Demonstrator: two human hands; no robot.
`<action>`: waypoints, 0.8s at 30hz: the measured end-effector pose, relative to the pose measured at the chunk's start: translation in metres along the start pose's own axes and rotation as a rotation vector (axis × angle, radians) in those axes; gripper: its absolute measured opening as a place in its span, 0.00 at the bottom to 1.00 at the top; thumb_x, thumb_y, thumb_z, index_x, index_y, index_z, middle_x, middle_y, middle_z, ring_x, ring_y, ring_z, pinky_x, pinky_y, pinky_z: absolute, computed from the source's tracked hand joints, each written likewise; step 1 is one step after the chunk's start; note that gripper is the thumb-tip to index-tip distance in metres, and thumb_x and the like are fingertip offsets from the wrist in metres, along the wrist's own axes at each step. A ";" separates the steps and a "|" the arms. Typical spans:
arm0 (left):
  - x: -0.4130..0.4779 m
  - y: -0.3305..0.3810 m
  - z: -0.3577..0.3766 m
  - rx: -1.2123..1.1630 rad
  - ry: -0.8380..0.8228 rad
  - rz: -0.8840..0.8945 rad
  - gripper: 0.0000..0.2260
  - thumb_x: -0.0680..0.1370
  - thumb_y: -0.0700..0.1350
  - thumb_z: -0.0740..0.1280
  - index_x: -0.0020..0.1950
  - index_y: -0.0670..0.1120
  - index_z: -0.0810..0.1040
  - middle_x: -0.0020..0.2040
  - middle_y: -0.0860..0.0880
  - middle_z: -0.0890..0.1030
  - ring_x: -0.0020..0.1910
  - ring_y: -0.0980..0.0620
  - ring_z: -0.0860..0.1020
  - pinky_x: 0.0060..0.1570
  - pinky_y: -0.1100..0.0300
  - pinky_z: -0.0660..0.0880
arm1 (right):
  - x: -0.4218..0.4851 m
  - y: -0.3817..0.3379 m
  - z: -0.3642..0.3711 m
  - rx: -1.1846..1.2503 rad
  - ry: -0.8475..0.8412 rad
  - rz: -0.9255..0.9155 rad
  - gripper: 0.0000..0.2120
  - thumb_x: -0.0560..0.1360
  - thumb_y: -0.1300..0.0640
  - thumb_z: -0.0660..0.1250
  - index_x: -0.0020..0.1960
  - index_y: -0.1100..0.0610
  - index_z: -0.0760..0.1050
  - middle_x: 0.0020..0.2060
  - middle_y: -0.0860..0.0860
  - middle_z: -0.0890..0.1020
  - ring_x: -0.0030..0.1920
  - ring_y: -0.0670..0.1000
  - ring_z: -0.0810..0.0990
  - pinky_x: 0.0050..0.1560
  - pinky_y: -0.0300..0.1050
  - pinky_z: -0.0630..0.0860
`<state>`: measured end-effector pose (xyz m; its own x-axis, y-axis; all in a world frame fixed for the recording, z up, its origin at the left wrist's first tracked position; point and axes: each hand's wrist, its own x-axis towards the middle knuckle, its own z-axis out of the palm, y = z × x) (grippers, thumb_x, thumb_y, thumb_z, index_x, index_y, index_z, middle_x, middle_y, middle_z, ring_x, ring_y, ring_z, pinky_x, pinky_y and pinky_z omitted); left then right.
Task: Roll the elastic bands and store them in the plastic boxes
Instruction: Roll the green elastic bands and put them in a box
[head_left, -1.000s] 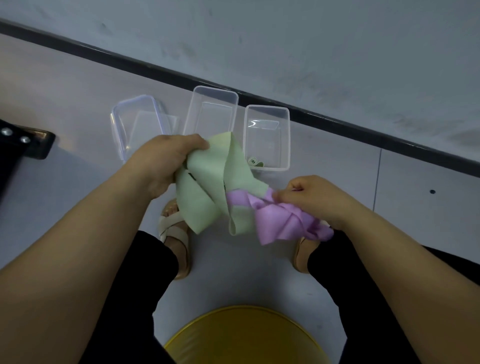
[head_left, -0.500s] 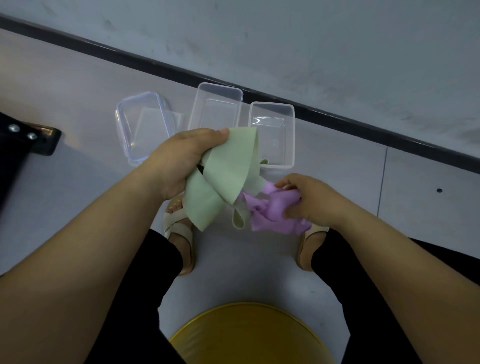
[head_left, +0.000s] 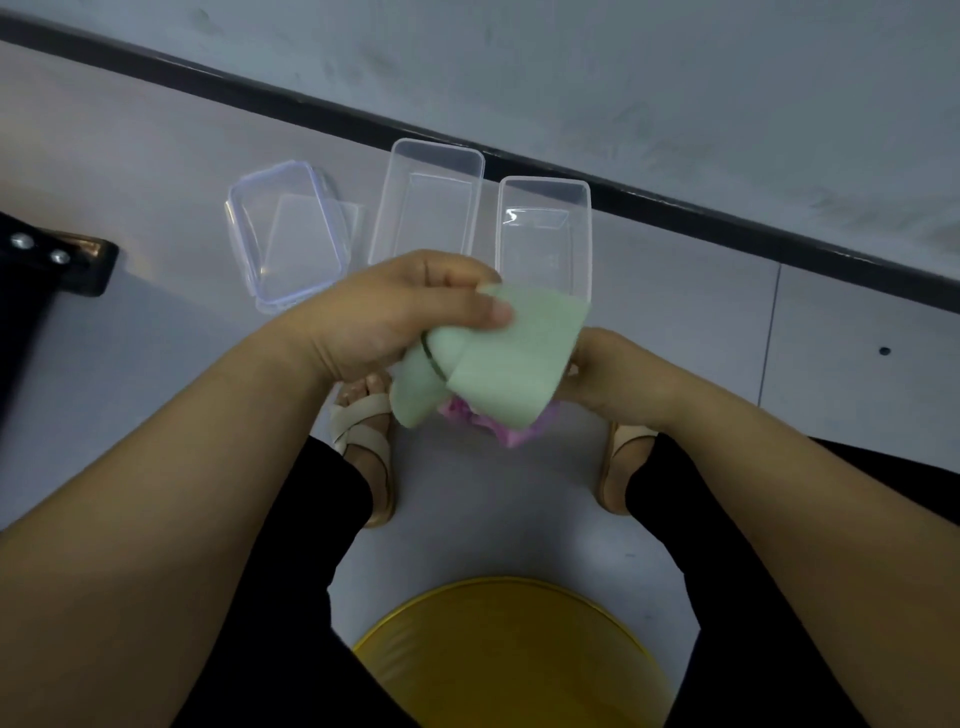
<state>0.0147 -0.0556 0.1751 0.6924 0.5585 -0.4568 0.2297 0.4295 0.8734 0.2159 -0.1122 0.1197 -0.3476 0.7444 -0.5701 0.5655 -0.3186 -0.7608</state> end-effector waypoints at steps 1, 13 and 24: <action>0.000 0.002 -0.005 -0.015 0.059 -0.005 0.08 0.62 0.51 0.71 0.31 0.47 0.79 0.29 0.52 0.76 0.28 0.57 0.74 0.30 0.68 0.71 | -0.001 -0.001 -0.001 0.002 0.028 -0.009 0.12 0.74 0.57 0.69 0.57 0.53 0.77 0.52 0.47 0.81 0.54 0.44 0.78 0.57 0.38 0.73; -0.001 -0.021 -0.032 0.933 -0.031 -0.401 0.11 0.71 0.53 0.72 0.45 0.47 0.80 0.43 0.49 0.82 0.46 0.50 0.79 0.53 0.53 0.74 | -0.007 -0.020 -0.007 0.492 0.181 0.020 0.18 0.64 0.39 0.67 0.46 0.50 0.81 0.45 0.51 0.85 0.47 0.52 0.83 0.58 0.52 0.76; 0.009 -0.018 -0.014 0.551 0.138 -0.203 0.52 0.52 0.65 0.74 0.73 0.61 0.57 0.64 0.62 0.67 0.63 0.60 0.68 0.59 0.65 0.65 | -0.010 -0.029 -0.006 0.395 0.093 0.008 0.19 0.66 0.39 0.63 0.48 0.50 0.80 0.47 0.53 0.84 0.47 0.50 0.81 0.58 0.51 0.75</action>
<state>0.0068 -0.0486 0.1527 0.5109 0.6070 -0.6086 0.6942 0.1263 0.7087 0.2075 -0.1076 0.1490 -0.2652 0.7850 -0.5599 0.2311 -0.5121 -0.8273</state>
